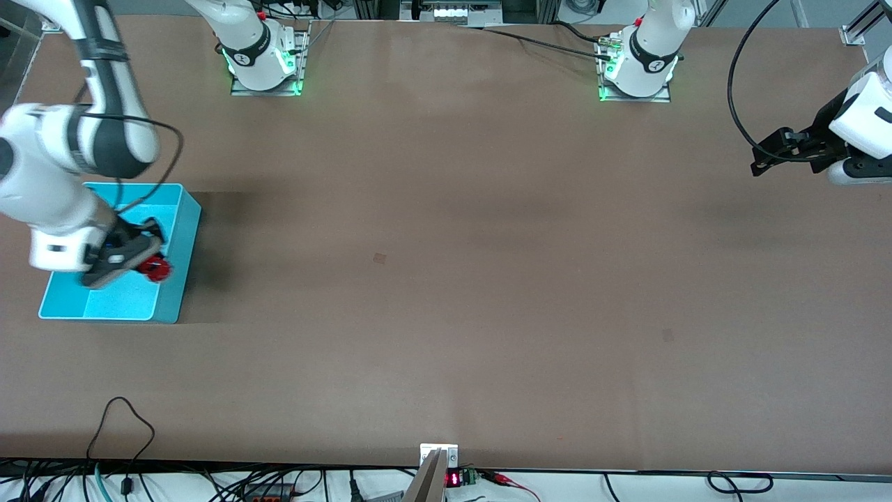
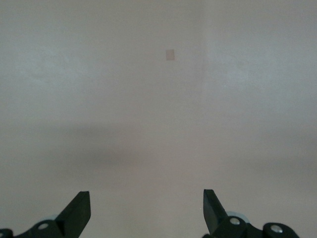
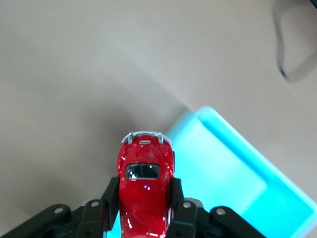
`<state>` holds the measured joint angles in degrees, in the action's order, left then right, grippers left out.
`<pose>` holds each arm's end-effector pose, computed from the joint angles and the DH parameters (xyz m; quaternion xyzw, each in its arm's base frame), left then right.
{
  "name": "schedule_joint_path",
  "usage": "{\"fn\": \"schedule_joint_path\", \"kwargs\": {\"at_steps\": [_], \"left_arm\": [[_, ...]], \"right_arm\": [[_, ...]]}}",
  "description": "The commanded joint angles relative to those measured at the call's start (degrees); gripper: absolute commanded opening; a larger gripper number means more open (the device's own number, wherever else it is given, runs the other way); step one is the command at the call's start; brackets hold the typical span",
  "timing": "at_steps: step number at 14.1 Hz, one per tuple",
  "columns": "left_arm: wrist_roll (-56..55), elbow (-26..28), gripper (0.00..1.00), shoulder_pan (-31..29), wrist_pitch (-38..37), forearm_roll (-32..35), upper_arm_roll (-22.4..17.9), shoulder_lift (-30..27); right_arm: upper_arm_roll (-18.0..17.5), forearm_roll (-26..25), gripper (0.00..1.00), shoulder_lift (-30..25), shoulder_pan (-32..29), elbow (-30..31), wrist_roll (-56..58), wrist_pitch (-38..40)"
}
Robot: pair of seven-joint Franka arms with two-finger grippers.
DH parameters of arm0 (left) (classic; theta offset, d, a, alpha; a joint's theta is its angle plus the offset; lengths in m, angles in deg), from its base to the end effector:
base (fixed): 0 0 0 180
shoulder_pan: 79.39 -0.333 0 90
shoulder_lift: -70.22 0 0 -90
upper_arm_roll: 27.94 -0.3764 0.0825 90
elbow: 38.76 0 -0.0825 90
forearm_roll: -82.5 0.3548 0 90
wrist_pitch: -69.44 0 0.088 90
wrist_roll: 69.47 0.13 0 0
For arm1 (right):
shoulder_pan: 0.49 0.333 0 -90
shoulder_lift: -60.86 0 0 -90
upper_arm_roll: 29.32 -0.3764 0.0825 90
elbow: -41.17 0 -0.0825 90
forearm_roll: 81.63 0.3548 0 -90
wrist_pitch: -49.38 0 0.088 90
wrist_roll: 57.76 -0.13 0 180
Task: Wind red beetle toy and store in blue box
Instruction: 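Carry the car over the cyan box and lower it inside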
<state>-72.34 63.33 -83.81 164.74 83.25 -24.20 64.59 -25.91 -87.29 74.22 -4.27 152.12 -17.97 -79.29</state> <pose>0.4924 0.0057 0.6259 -0.9994 -0.0305 0.0100 0.0099 0.5995 -0.0780 0.4259 0.9491 0.3092 0.0163 0.0578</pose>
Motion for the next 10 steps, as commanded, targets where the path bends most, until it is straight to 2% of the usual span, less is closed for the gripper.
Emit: {"fn": "schedule_joint_path", "kwargs": {"at_steps": [1,3,4,7,10], "left_arm": [[1.5,0.7,1.0,0.0,0.1,-1.2,0.0,-1.2],[1.5,0.7,1.0,0.0,0.1,-1.2,0.0,-1.2],[1.5,0.7,1.0,0.0,0.2,-1.2,0.0,-1.1],[1.5,0.6,1.0,0.0,0.2,-1.1,0.0,-1.0],[1.5,0.6,1.0,0.1,0.7,-1.1,0.0,-1.0]], "right_arm": [[5.1,0.7,0.0,-0.2,-0.1,-0.3,-11.4,3.4],[6.5,0.7,0.0,1.7,-0.2,0.2,-22.7,4.7],[6.5,0.5,0.0,3.3,-0.9,0.3,-24.7,4.2],[6.5,0.9,0.0,9.0,-4.6,0.3,-25.7,1.3],[6.4,2.5,0.0,13.1,-5.6,0.4,-25.9,-1.0]]}}
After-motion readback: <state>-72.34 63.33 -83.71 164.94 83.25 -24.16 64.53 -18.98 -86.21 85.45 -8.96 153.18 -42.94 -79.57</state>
